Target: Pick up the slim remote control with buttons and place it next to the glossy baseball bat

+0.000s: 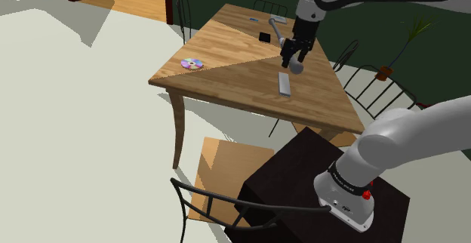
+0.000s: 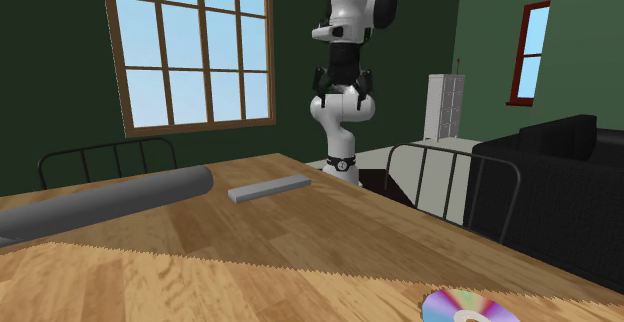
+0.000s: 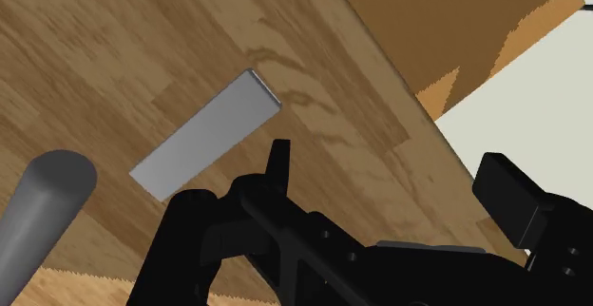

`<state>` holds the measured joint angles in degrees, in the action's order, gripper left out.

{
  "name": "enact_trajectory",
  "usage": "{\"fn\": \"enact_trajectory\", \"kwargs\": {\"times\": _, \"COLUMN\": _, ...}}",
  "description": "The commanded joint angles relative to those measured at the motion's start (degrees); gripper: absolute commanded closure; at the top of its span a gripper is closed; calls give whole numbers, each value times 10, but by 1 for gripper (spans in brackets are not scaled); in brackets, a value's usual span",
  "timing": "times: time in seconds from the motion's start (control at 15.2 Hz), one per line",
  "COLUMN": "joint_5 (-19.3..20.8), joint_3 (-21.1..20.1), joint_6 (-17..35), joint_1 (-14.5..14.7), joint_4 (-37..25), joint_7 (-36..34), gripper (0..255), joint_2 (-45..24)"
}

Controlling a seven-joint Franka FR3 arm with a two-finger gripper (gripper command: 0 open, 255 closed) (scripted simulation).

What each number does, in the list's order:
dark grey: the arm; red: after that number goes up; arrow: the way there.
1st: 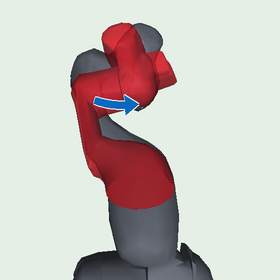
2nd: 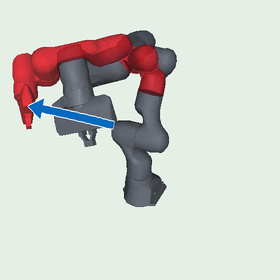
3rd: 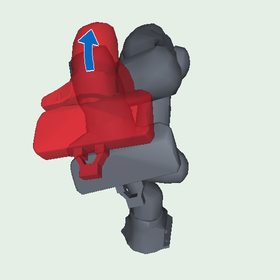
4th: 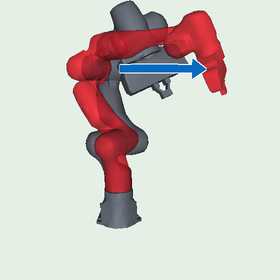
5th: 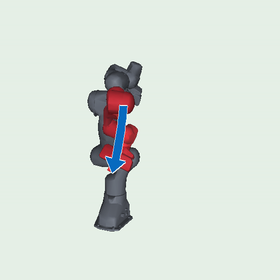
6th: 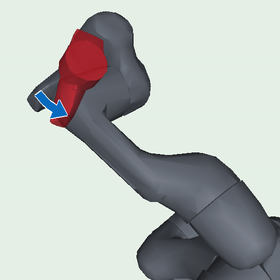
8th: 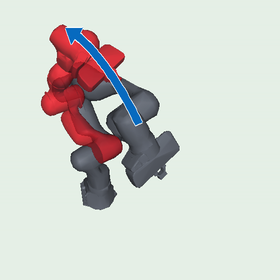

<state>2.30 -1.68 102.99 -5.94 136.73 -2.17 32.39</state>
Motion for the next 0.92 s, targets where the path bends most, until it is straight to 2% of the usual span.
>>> {"fn": "enact_trajectory", "kwargs": {"times": 0.0, "joint_5": 3, "joint_3": 8, "joint_6": 33, "joint_1": -16, "joint_4": 4, "joint_7": -20, "gripper": 0, "joint_2": -27}}
{"fn": "enact_trajectory", "kwargs": {"times": 0.86, "joint_5": 6, "joint_3": 66, "joint_6": 214, "joint_1": -102, "joint_4": -27, "joint_7": -139, "gripper": 0, "joint_2": -229}}
